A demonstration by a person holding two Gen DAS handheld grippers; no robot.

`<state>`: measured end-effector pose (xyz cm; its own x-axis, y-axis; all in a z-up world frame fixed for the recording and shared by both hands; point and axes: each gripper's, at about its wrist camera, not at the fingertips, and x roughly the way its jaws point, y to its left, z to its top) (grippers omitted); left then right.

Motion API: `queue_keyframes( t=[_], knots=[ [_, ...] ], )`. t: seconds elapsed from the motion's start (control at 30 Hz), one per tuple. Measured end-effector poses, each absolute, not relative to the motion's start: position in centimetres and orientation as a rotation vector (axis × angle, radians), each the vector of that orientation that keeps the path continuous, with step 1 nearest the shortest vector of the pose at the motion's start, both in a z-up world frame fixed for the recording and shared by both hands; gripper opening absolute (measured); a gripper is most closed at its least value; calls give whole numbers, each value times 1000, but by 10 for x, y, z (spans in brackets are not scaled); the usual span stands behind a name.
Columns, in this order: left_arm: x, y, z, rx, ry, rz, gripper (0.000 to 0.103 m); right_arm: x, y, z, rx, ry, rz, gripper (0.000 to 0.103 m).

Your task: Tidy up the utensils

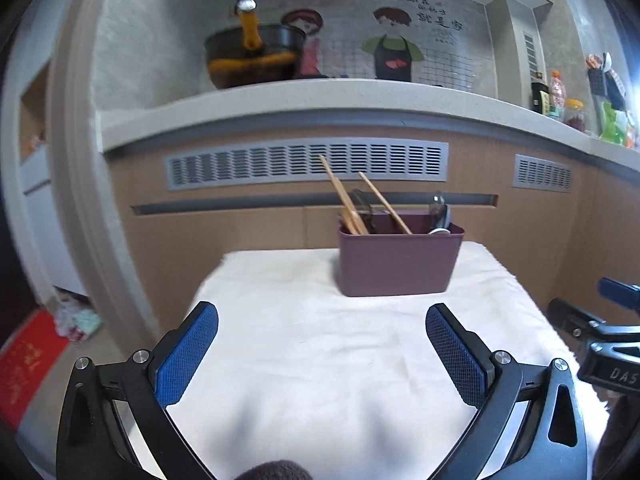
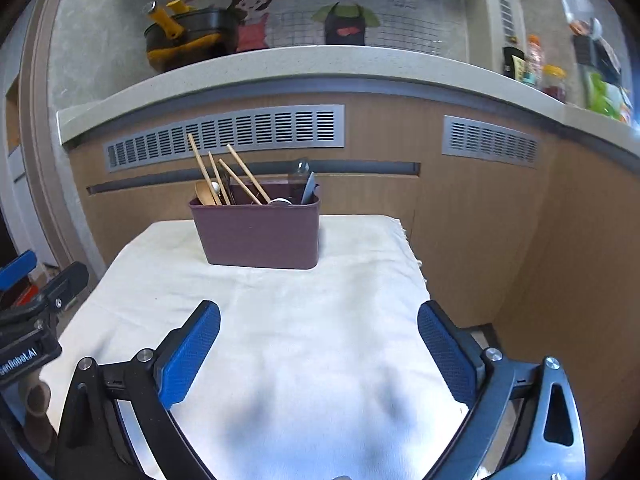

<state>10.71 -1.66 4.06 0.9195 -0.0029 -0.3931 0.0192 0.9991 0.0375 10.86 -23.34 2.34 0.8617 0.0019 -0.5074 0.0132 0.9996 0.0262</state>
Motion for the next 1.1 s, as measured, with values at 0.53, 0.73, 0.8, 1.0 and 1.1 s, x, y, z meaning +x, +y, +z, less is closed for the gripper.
queue_keyframes(
  t=[0.53,0.73,0.8,1.0,1.1],
  knots=[
    [88,-26,29,27,510,-87,103,85,-235,16,-6,529,-37,102],
    [90,-25,27,25,520,-88,103,86,-236,13,-11,540,-39,102],
    [90,-25,27,26,524,-91,103,86,-235,12,-12,543,-39,102],
    [91,-24,26,23,531,-92,103,85,-236,12,-14,545,-42,102],
    [92,-24,25,22,537,-95,103,84,-235,11,-18,543,-44,102]
  ],
)
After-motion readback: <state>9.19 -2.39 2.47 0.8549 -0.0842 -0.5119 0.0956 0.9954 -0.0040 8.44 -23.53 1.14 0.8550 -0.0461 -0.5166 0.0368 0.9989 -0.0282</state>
